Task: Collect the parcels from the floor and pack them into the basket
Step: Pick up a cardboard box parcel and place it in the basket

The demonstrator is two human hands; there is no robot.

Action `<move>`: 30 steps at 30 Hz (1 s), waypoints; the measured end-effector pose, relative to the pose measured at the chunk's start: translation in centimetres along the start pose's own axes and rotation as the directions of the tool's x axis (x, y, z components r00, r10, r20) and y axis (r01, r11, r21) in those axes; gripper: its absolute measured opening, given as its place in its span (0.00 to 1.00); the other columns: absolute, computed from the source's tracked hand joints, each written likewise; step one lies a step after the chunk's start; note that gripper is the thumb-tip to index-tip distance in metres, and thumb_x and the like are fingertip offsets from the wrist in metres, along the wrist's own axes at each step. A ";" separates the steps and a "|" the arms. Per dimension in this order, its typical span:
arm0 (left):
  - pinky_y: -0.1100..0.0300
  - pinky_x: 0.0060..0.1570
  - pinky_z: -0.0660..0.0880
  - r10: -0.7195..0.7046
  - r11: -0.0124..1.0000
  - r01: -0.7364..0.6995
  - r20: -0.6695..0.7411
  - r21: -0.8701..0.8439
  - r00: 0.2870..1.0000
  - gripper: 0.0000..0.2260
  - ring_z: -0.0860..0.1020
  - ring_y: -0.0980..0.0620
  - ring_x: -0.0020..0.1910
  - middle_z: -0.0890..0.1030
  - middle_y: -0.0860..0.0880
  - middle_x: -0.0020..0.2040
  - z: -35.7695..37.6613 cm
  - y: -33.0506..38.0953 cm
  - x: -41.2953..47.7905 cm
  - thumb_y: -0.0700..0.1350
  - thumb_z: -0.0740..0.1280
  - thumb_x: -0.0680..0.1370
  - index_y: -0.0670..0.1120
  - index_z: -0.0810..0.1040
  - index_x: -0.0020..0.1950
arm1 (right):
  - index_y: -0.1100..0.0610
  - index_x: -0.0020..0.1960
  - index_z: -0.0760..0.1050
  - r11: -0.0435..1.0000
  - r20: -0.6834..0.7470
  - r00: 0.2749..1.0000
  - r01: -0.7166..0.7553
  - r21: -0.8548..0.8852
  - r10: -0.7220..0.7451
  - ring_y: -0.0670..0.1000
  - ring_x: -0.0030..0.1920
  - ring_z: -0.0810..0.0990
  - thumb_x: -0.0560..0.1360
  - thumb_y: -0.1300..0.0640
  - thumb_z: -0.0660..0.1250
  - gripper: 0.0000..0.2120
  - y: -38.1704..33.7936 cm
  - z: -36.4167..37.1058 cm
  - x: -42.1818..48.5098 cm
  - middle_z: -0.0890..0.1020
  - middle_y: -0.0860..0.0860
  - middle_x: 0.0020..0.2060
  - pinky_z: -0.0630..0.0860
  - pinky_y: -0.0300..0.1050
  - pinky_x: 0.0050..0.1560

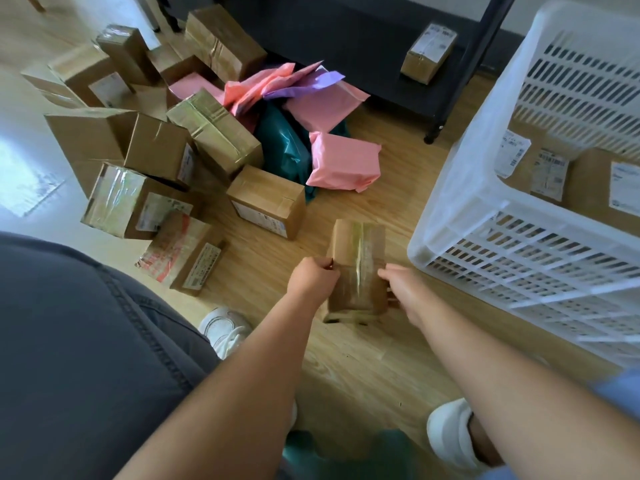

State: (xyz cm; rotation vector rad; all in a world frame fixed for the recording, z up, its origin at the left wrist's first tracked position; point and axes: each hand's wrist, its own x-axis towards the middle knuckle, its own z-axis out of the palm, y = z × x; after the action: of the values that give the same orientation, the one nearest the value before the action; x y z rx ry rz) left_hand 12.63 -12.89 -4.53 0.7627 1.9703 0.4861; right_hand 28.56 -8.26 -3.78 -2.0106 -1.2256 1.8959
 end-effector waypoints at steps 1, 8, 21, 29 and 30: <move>0.53 0.52 0.80 -0.010 0.997 0.013 0.032 -0.080 0.999 0.14 0.82 0.48 0.49 0.83 0.48 0.51 0.0 -0.1 0.2 0.43 0.65 0.78 0.47 0.80 0.63 | 0.57 0.74 0.65 0.999 -0.028 0.999 0.032 0.013 -0.032 0.54 0.68 0.70 0.83 0.57 0.57 0.20 -0.4 -0.4 -0.1 0.70 0.52 0.70 0.64 0.44 0.61; 0.56 0.45 0.76 -0.060 0.917 0.044 0.029 0.396 0.998 0.08 0.79 0.47 0.47 0.81 0.46 0.49 0.8 -1.0 0.5 0.44 0.64 0.79 0.43 0.79 0.54 | 0.55 0.65 0.77 0.981 -0.022 0.981 0.190 -0.043 -0.191 0.44 0.45 0.77 0.79 0.65 0.62 0.16 -0.9 -0.1 -1.0 0.78 0.51 0.59 0.75 0.29 0.37; 0.55 0.45 0.75 -0.161 0.968 0.187 -0.159 0.167 0.974 0.12 0.79 0.46 0.48 0.80 0.45 0.52 -0.5 -0.9 0.1 0.42 0.56 0.79 0.42 0.75 0.58 | 0.56 0.75 0.59 0.825 -0.075 0.990 0.058 -0.563 -0.121 0.58 0.67 0.70 0.71 0.48 0.74 0.40 1.4 1.8 0.4 0.69 0.56 0.69 0.69 0.51 0.64; 0.51 0.53 0.74 -0.186 0.903 0.208 -0.094 0.375 0.978 0.18 0.76 0.44 0.57 0.74 0.44 0.63 0.4 -0.6 -0.5 0.44 0.61 0.79 0.42 0.68 0.68 | 0.59 0.71 0.63 0.885 -0.050 0.999 -0.012 -0.465 -0.013 0.56 0.57 0.78 0.70 0.52 0.75 0.35 2.6 2.3 0.8 0.77 0.55 0.62 0.75 0.46 0.49; 0.50 0.56 0.73 -0.121 0.881 0.179 -0.157 0.437 0.980 0.23 0.72 0.43 0.63 0.68 0.43 0.68 0.4 -0.6 -0.5 0.42 0.63 0.78 0.42 0.62 0.72 | 0.58 0.71 0.64 0.886 -0.054 0.997 0.021 -0.462 -0.052 0.55 0.58 0.78 0.71 0.53 0.75 0.34 2.7 2.1 0.9 0.77 0.54 0.62 0.71 0.43 0.48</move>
State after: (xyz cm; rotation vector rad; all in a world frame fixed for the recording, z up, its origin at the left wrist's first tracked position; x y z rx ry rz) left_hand 13.00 -13.64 -4.77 0.8673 2.2744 -0.0273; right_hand 27.82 -10.39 -6.51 -2.2164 -1.8228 1.6139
